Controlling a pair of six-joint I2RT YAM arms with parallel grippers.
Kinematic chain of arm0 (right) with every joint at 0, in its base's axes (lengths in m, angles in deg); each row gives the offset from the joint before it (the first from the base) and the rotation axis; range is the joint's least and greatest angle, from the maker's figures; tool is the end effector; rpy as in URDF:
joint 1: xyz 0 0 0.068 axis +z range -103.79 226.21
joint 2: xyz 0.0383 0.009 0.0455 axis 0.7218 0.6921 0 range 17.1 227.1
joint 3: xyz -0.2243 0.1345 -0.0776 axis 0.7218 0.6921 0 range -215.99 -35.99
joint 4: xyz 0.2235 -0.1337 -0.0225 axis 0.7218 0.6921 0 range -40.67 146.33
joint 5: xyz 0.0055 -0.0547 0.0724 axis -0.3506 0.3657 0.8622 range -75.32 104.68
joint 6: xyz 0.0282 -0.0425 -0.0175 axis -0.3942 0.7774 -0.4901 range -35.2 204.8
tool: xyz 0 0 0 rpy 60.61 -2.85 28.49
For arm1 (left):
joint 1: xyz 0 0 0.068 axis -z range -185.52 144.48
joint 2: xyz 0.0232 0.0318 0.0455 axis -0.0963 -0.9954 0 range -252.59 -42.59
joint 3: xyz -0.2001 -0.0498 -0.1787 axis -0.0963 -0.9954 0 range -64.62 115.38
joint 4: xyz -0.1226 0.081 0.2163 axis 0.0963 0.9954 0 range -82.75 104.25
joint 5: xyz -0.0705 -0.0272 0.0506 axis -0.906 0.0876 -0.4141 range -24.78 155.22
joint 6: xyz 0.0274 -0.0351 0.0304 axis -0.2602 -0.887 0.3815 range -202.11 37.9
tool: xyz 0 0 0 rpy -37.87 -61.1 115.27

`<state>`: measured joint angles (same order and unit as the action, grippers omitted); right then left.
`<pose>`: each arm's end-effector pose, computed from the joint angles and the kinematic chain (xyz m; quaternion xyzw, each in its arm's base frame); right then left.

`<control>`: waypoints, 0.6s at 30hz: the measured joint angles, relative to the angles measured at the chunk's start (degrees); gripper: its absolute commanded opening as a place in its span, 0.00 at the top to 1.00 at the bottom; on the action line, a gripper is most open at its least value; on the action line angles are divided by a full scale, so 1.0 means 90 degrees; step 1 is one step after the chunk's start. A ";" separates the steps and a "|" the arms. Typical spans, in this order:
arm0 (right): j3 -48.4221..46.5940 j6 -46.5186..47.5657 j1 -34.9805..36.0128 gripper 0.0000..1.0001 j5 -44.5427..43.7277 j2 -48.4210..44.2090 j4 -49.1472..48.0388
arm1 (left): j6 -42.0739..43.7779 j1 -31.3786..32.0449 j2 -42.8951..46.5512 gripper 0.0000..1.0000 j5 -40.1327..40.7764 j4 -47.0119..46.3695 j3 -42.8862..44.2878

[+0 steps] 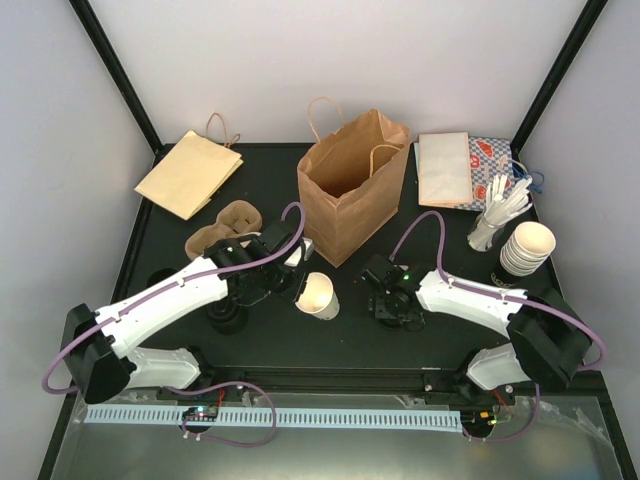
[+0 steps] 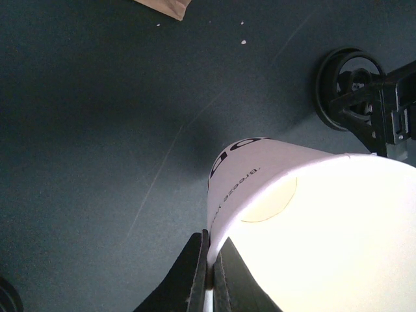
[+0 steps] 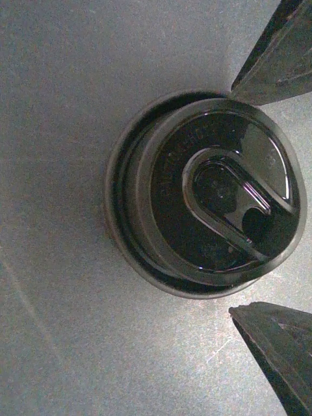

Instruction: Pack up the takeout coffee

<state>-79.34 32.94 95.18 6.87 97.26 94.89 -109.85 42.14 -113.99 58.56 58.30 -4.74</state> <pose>0.1491 0.1639 0.1666 0.0295 0.9950 0.0079 0.0947 0.1575 -0.1789 0.2765 0.1814 0.9528 -0.1895 0.1528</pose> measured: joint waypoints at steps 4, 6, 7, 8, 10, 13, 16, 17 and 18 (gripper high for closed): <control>0.0000 -0.0080 -0.0087 0.16 0.0002 0.0036 -0.0085 | 0.0012 0.0000 -0.0027 0.98 0.0000 0.0015 0.0012; 0.0000 -0.0107 -0.0141 0.16 0.0005 0.0061 -0.0124 | 0.0017 0.0002 -0.0085 0.98 0.0000 0.0022 0.0061; 0.0005 -0.0112 -0.0165 0.16 0.0010 0.0070 -0.0155 | 0.0017 0.0007 -0.0117 0.99 0.0000 0.0027 0.0087; 0.0012 -0.0112 -0.0192 0.17 0.0017 0.0087 -0.0197 | 0.0019 0.0007 -0.0141 0.98 0.0000 0.0022 0.0107; 0.0015 -0.0112 -0.0238 0.18 0.0034 0.0151 -0.0248 | 0.0022 0.0012 -0.0160 0.98 0.0000 0.0024 0.0117; 0.0024 -0.0109 -0.0277 0.20 0.0058 0.0284 -0.0345 | 0.0036 0.0015 -0.0165 0.98 0.0000 0.0041 0.0117; 0.0027 -0.0107 -0.0282 0.22 0.0058 0.0362 -0.0381 | 0.0053 0.0032 -0.0180 0.98 0.0000 0.0058 0.0119; 0.0027 -0.0107 -0.0284 0.22 0.0061 0.0362 -0.0391 | 0.0061 0.0036 -0.0206 0.98 -0.0002 0.0070 0.0131; 0.0027 -0.0100 -0.0284 0.24 0.0061 0.0362 -0.0398 | 0.0066 0.0049 -0.0253 0.98 0.0000 0.0073 0.0143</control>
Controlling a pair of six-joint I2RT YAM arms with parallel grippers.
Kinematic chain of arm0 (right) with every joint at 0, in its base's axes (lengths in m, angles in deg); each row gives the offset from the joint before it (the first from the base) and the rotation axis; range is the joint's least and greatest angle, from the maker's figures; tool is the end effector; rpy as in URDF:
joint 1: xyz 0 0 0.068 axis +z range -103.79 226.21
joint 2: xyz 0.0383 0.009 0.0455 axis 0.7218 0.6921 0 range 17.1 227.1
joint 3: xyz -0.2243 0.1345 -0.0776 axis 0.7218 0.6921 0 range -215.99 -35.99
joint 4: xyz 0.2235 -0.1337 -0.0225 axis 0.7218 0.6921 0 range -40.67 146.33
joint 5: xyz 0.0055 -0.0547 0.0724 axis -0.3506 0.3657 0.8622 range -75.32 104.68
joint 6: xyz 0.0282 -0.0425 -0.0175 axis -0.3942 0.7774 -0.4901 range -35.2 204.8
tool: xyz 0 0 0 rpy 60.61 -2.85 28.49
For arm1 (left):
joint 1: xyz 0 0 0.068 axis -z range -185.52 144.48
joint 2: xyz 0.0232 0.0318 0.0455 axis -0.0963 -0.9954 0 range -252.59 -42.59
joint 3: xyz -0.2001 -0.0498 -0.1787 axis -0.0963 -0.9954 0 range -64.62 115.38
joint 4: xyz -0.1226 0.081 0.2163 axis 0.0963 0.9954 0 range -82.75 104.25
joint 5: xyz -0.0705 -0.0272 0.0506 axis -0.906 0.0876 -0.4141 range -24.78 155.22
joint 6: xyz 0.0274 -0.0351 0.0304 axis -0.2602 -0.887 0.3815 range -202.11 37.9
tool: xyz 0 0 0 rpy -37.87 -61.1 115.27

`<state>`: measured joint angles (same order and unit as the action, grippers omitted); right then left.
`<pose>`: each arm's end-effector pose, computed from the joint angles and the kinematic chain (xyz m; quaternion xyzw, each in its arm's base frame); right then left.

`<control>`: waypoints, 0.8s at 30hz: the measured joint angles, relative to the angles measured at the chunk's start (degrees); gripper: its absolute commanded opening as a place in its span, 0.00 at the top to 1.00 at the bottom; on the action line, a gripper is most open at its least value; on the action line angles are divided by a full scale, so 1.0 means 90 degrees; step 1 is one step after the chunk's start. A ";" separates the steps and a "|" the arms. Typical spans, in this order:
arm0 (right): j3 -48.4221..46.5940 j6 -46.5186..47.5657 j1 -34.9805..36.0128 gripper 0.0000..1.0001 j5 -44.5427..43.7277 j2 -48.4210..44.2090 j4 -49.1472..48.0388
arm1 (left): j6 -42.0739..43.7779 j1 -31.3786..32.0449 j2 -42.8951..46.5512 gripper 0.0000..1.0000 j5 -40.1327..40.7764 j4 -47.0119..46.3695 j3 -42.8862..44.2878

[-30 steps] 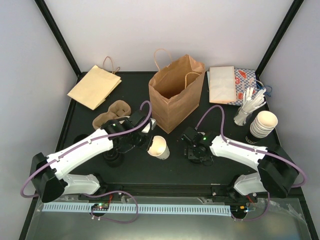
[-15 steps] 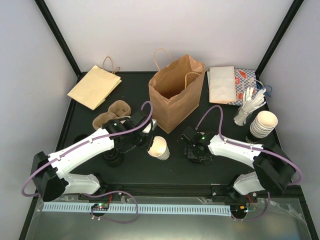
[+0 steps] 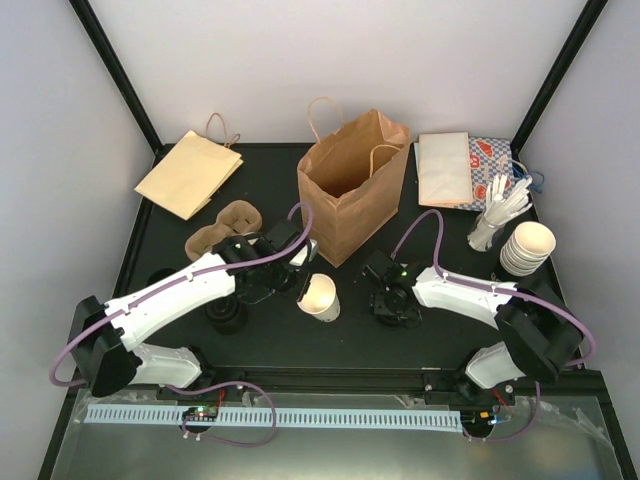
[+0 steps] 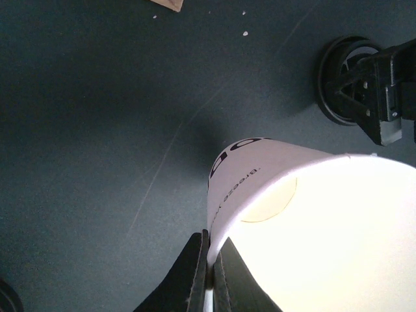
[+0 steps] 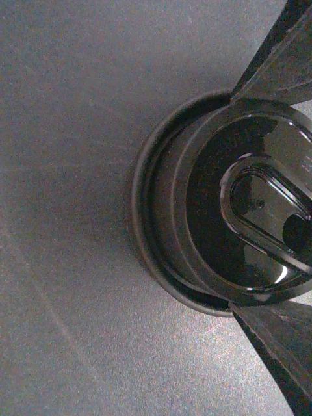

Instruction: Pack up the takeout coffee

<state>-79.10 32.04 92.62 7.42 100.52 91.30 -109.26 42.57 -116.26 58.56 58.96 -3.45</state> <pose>0.1619 0.1635 0.1548 0.0593 0.9940 0.0102 0.0917 0.1610 -0.1855 0.2740 0.1896 0.9545 -0.1809 0.1419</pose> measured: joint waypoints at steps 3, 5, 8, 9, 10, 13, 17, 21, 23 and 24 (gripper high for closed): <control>0.0000 0.0012 -0.0007 0.26 0.0007 0.0000 -0.0007 | 0.0012 0.0000 -0.0117 0.98 -0.0002 0.0022 0.0029; 0.0000 0.0015 -0.0015 0.28 0.0015 0.0000 -0.0012 | 0.0017 0.0000 -0.0148 0.98 -0.0002 0.0027 0.0044; 0.0000 0.0017 -0.0022 0.28 0.0022 -0.0007 -0.0010 | 0.0019 0.0000 -0.0158 0.99 -0.0002 0.0044 0.0049; 0.0000 0.0017 -0.0024 0.28 0.0024 -0.0015 -0.0007 | 0.0019 0.0000 -0.0158 0.98 -0.0002 0.0056 0.0053; 0.0000 0.0017 -0.0032 0.28 0.0024 -0.0022 -0.0002 | 0.0019 0.0002 -0.0160 0.99 0.0000 0.0063 0.0058; 0.0002 0.0022 -0.0053 0.28 0.0036 -0.0056 0.0007 | 0.0019 0.0002 -0.0163 0.98 -0.0002 0.0068 0.0073; 0.0002 0.0044 -0.0092 0.28 0.0039 -0.0245 0.0083 | 0.0019 0.0005 -0.0211 0.99 -0.0010 0.0121 0.0131; 0.0002 0.0100 -0.0126 0.28 0.0039 -0.0464 0.0170 | 0.0015 0.0007 -0.0325 0.98 -0.0034 0.0134 0.0192; 0.0000 0.0136 -0.0136 0.28 0.0034 -0.0522 0.0238 | 0.0012 0.0017 -0.0391 0.98 -0.0051 0.0158 0.0194; -0.0002 0.0146 -0.0136 0.28 0.0032 -0.0539 0.0267 | 0.0012 0.0029 -0.0442 0.98 -0.0061 0.0180 0.0209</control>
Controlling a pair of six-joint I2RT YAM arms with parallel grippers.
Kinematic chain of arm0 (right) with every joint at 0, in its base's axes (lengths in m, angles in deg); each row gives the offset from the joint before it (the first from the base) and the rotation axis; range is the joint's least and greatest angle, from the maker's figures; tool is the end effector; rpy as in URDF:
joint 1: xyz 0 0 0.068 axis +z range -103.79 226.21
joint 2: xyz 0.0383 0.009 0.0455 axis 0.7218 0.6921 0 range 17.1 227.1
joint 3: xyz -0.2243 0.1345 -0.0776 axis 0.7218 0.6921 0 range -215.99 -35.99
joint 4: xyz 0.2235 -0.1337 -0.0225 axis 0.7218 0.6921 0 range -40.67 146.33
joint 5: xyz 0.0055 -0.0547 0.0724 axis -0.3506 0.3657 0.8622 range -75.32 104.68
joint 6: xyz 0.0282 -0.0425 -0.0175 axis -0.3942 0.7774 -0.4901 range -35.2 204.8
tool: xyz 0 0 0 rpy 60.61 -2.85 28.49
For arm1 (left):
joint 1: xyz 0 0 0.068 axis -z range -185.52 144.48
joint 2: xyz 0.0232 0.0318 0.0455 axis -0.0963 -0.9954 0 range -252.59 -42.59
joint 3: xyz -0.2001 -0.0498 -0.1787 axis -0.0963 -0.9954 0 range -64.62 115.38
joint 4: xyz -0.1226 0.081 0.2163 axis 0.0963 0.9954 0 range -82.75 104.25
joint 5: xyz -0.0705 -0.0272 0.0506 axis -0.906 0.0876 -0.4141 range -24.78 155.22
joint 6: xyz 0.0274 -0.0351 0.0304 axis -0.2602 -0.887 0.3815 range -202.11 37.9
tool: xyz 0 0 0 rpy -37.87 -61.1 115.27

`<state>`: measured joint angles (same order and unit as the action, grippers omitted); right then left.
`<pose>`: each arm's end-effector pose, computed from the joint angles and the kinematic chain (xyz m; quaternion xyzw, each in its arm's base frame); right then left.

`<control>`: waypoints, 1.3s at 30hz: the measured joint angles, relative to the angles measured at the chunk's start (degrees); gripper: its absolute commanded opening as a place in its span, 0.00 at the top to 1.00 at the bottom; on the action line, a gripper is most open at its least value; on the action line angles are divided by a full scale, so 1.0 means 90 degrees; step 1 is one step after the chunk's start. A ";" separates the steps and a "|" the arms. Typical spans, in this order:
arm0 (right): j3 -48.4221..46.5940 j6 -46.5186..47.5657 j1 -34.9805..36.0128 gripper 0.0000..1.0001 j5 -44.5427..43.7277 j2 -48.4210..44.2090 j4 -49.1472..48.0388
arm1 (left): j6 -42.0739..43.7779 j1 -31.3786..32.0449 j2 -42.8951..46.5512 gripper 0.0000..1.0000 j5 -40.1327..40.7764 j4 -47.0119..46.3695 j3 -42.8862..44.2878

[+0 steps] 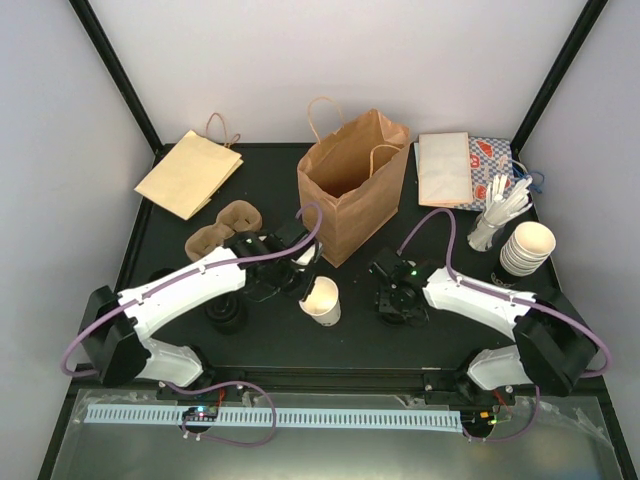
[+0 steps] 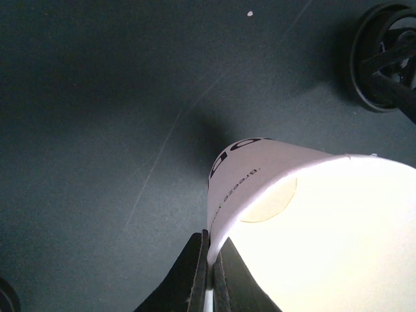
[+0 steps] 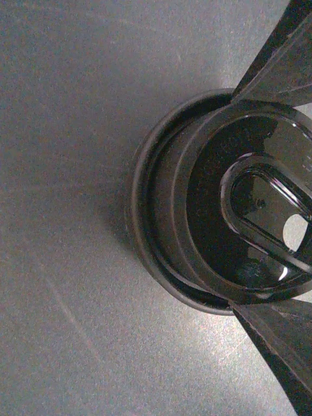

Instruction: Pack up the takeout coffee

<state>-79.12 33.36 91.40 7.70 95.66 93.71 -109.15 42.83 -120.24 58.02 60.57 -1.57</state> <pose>0.1591 0.1540 0.1716 0.0595 0.9924 0.0259 0.1043 0.1675 -0.1949 0.2664 0.1930 0.9604 -0.1657 0.1136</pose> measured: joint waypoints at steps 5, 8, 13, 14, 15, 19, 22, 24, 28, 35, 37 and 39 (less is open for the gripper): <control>-0.0005 0.0102 -0.0002 0.28 -0.0068 -0.0219 0.0165 | -0.0002 0.0070 -0.0393 0.98 -0.0032 0.0175 0.0306; -0.0027 0.0219 -0.0002 0.28 -0.0117 -0.0427 0.0226 | -0.0019 0.0121 -0.0644 0.98 -0.0029 0.0270 0.0503; -0.0049 0.0491 -0.0002 0.29 -0.0168 -0.0755 0.0238 | -0.0083 0.0185 -0.0903 0.95 -0.0024 0.0393 0.0682; -0.0051 0.0549 -0.0002 0.30 -0.0170 -0.0816 0.0238 | -0.0092 0.0185 -0.0920 0.94 -0.0027 0.0403 0.0695; -0.0051 0.0600 -0.0002 0.30 -0.0170 -0.0872 0.0238 | -0.0104 0.0185 -0.0928 0.94 -0.0029 0.0408 0.0695; -0.0051 0.0831 -0.0002 0.30 -0.0170 -0.1122 0.0233 | -0.0141 0.0187 -0.0930 0.89 -0.0034 0.0415 0.0695; -0.0051 0.0947 -0.0002 0.30 -0.0170 -0.1236 0.0233 | -0.0155 0.0189 -0.0935 0.86 -0.0036 0.0423 0.0707; -0.0051 0.1018 -0.0002 0.30 -0.0170 -0.1268 0.0236 | -0.0175 0.0192 -0.0959 0.84 -0.0036 0.0427 0.0758; -0.0051 0.1124 -0.0002 0.30 -0.0168 -0.1290 0.0233 | -0.0192 0.0192 -0.0969 0.80 -0.0041 0.0420 0.0801; -0.0087 0.1328 -0.0002 0.30 -0.0158 -0.1367 0.0245 | -0.0197 0.0194 -0.0969 0.77 -0.0053 0.0420 0.0801; -0.0141 0.1377 -0.0002 0.30 -0.0163 -0.1370 0.0260 | -0.0209 0.0194 -0.0969 0.72 -0.0056 0.0420 0.0801; -0.0199 0.1409 -0.0002 0.30 -0.0165 -0.1370 0.0284 | -0.0216 0.0194 -0.0969 0.67 -0.0058 0.0418 0.0801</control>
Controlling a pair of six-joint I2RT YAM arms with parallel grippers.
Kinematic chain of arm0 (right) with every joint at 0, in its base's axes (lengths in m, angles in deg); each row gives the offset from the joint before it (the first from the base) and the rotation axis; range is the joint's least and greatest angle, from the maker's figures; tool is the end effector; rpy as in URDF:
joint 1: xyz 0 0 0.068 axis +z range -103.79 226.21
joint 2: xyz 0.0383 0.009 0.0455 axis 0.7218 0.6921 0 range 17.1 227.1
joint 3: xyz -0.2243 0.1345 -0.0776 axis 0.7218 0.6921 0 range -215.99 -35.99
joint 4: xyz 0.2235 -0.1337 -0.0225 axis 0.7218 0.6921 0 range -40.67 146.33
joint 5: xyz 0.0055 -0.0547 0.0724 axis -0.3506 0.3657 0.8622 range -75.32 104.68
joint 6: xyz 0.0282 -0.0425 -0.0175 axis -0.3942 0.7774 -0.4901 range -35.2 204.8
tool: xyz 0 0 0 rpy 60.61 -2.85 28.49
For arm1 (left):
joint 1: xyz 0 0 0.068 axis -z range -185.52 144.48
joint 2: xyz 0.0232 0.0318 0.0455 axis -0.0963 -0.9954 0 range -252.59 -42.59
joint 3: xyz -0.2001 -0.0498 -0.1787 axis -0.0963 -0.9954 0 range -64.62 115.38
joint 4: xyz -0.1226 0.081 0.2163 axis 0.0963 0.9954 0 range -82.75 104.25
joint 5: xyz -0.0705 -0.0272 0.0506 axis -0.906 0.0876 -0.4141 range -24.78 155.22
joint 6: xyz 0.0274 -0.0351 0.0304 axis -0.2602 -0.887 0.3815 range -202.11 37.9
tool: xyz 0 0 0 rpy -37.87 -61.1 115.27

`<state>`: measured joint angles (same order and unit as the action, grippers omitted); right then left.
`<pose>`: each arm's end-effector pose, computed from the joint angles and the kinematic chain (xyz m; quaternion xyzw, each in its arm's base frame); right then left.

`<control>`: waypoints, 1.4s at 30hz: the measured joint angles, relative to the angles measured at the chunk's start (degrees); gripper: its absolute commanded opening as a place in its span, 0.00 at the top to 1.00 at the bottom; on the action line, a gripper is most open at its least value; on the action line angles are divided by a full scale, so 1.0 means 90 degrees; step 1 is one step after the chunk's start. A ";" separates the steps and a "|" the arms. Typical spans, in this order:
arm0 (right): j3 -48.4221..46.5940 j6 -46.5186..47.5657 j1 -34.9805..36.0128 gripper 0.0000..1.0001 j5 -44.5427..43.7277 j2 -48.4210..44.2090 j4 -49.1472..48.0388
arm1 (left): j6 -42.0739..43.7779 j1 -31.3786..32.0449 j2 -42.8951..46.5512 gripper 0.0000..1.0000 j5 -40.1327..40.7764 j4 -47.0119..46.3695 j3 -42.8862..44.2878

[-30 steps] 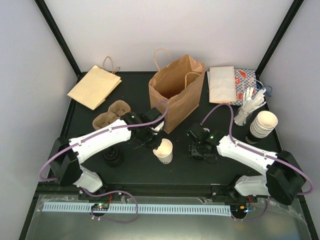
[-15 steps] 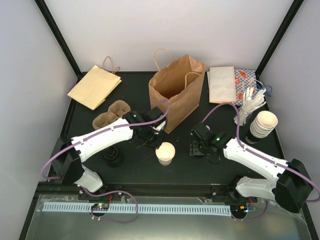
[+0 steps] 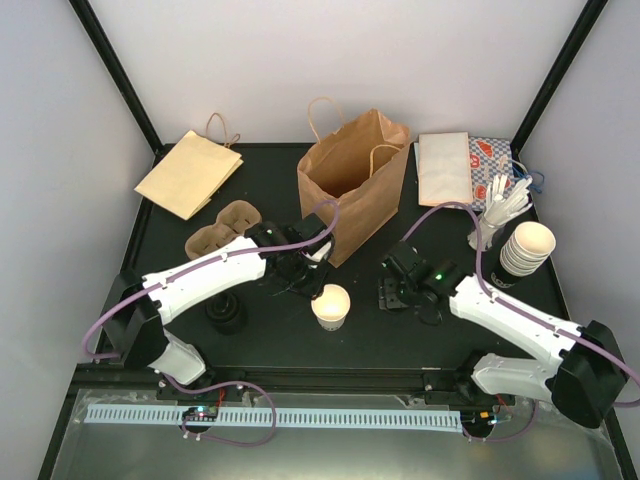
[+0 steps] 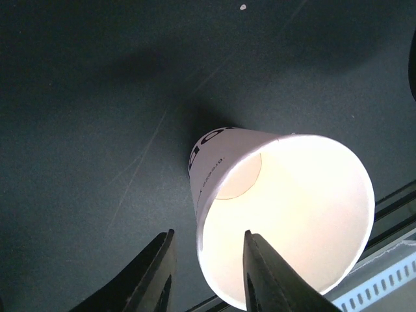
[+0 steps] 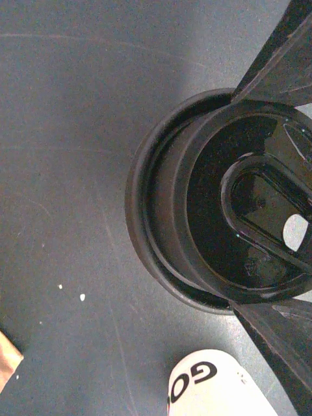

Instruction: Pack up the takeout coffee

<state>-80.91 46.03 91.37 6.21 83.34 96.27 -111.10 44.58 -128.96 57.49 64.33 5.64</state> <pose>0.1477 0.1410 0.2206 -0.0408 0.9786 0.0718 0.1884 0.1805 -0.2232 0.2620 0.1905 0.9685 -0.1444 0.0700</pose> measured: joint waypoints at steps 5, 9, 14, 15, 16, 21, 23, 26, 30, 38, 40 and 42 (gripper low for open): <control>-0.0175 0.0136 0.0000 0.30 -0.0002 -0.0005 0.0080 | -0.0019 0.0002 0.0029 0.61 -0.0005 -0.0005 0.0000; -0.0233 0.0265 -0.0005 0.30 -0.0005 -0.0036 0.0151 | -0.0024 0.0002 0.0221 0.58 -0.0005 -0.0002 0.0007; -0.0272 0.0449 -0.0007 0.30 0.0012 -0.0119 0.0194 | -0.0027 0.0000 0.0573 0.56 -0.0002 0.0002 0.0114; -0.0282 0.0491 -0.0007 0.30 0.0032 -0.0131 0.0211 | -0.0029 0.0000 0.0651 0.56 0.0000 0.0007 0.0141; -0.0291 0.0532 -0.0007 0.31 0.0061 -0.0141 0.0221 | -0.0032 0.0000 0.0714 0.55 0.0002 0.0015 0.0168; -0.0340 0.0695 -0.0017 0.30 0.0214 -0.0189 0.0238 | -0.0041 0.0000 0.0935 0.55 0.0036 0.0024 0.0216; -0.0384 0.0767 -0.0015 0.30 0.0311 -0.0194 0.0255 | -0.0044 0.0000 0.1037 0.55 0.0095 0.0049 0.0216; -0.0546 0.0860 0.0044 0.30 0.0461 -0.0194 0.0323 | -0.0041 -0.0019 0.1231 0.55 0.0187 0.0083 0.0216; -0.0833 0.1010 0.0250 0.31 0.0685 -0.0204 0.0308 | -0.0041 -0.0114 0.1603 0.56 0.0248 0.0073 0.0170; -0.1413 0.1241 0.1095 0.32 0.0962 0.0112 0.0231 | -0.0311 -0.0454 0.2790 0.58 0.0041 -0.0580 -0.1219; -0.1569 0.1270 0.1275 0.32 0.0954 0.0321 0.0202 | -0.0466 -0.0532 0.3014 0.59 -0.0051 -0.0828 -0.1671; -0.1683 0.1277 0.1440 0.32 0.0945 0.0534 0.0168 | -0.0639 -0.0614 0.3218 0.61 -0.0170 -0.1141 -0.2130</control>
<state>-96.06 57.53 104.33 14.72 88.14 97.77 -116.85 39.05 -100.00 55.96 54.06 -13.53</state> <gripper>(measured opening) 0.742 0.412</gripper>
